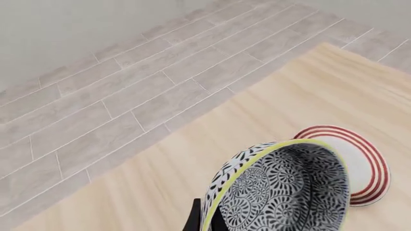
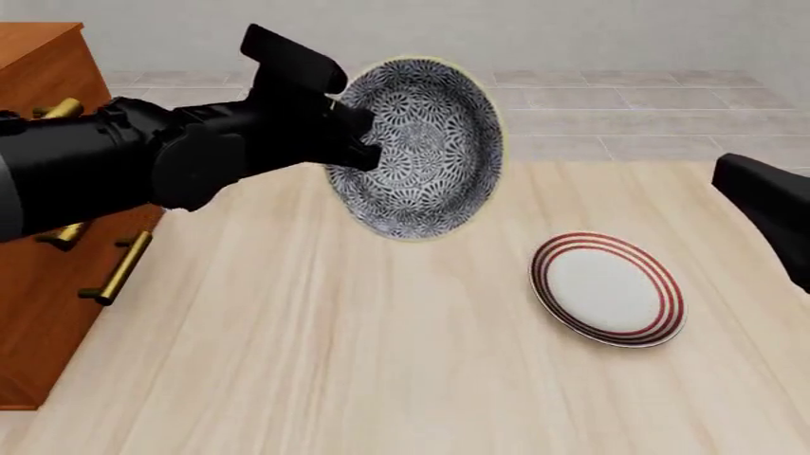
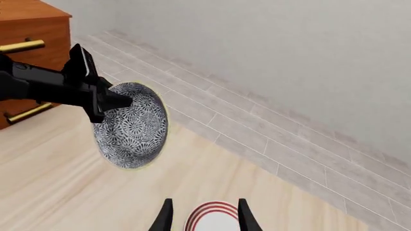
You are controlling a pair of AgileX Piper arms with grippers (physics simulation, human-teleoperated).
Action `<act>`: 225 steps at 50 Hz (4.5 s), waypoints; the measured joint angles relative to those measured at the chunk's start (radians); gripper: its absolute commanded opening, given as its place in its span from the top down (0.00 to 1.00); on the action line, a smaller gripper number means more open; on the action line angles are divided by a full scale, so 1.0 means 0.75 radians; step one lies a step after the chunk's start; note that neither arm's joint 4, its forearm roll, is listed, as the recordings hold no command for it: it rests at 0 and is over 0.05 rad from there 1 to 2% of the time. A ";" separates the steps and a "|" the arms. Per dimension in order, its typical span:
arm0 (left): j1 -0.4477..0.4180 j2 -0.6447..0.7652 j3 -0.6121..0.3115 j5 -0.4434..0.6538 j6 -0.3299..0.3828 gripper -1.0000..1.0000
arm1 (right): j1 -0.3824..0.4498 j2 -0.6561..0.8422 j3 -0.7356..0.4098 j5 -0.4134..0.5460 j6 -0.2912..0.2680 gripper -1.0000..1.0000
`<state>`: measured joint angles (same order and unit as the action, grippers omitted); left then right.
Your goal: Put the bowl on top of the cabinet.
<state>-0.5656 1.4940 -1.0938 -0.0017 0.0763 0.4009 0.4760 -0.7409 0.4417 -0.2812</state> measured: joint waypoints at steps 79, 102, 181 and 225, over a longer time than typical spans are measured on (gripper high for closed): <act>0.489 -0.265 -0.732 1.058 0.017 1.00 | 0.065 0.063 0.052 -0.058 0.043 0.00; 0.657 -0.430 -0.734 1.279 -0.262 1.00 | 0.071 0.093 0.078 -0.092 0.049 0.00; 1.401 -0.697 -0.031 0.549 -0.950 1.00 | 0.073 0.124 0.102 -0.123 0.050 0.00; 1.604 -0.572 0.186 0.202 -1.189 1.00 | 0.067 0.150 0.119 -0.149 0.053 0.00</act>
<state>0.6372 1.0648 -0.9542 0.1497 -0.8155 0.4509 0.5882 -0.6515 0.3303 -0.2414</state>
